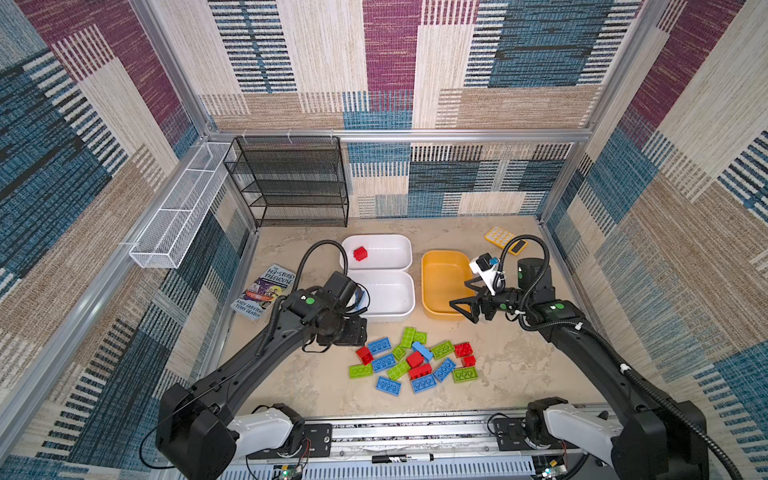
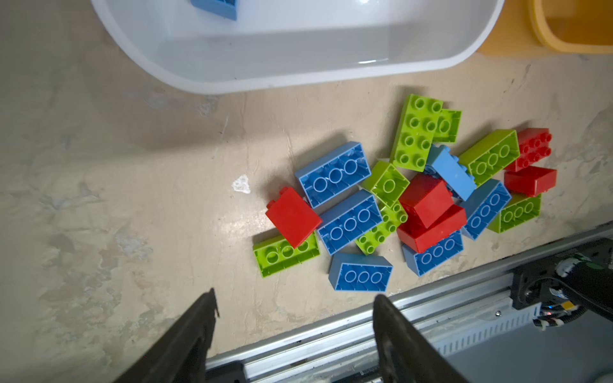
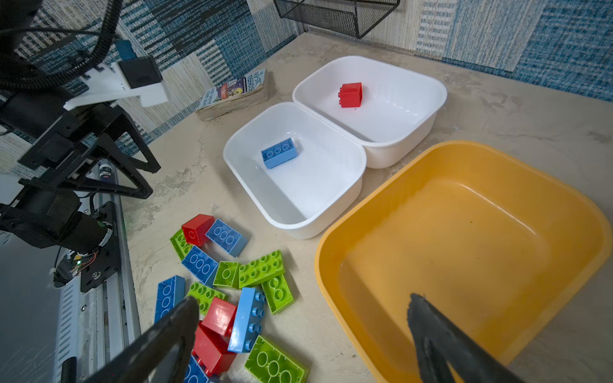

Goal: Sort the legos into containers by color
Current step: 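Return the left gripper to the pile over another red brick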

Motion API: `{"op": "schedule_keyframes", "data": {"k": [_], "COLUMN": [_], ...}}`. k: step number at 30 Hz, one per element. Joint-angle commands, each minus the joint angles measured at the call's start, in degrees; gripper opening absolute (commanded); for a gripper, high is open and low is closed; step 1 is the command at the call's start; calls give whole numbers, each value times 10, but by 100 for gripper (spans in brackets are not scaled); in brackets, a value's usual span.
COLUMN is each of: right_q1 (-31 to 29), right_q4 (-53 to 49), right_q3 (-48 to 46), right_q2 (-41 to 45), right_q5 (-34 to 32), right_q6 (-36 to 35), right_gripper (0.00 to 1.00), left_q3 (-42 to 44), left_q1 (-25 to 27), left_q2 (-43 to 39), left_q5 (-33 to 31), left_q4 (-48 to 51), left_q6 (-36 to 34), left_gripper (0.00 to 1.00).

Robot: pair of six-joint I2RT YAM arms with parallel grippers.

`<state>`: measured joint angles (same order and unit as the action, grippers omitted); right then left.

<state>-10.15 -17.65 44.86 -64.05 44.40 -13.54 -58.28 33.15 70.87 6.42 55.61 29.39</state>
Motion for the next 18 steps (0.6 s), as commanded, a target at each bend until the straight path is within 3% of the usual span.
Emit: {"op": "schedule_keyframes", "data": {"k": [1, 12, 18], "right_q1": [0, 0, 0], "right_q4": [5, -5, -8], "right_q3": [7, -1, -5], "right_q2": [-3, 15, 13], "right_q5": [7, 4, 9], "right_q6": [-8, -12, -17], "right_gripper": [99, 99, 99], "left_q3": [29, 103, 112], "left_q1": [11, 56, 61], "left_q2": [1, 39, 78], "left_q5": [-13, -108, -101], "left_q4": [-62, -122, -169], "left_q6": [96, 289, 295], "left_gripper": [76, 74, 72]}}
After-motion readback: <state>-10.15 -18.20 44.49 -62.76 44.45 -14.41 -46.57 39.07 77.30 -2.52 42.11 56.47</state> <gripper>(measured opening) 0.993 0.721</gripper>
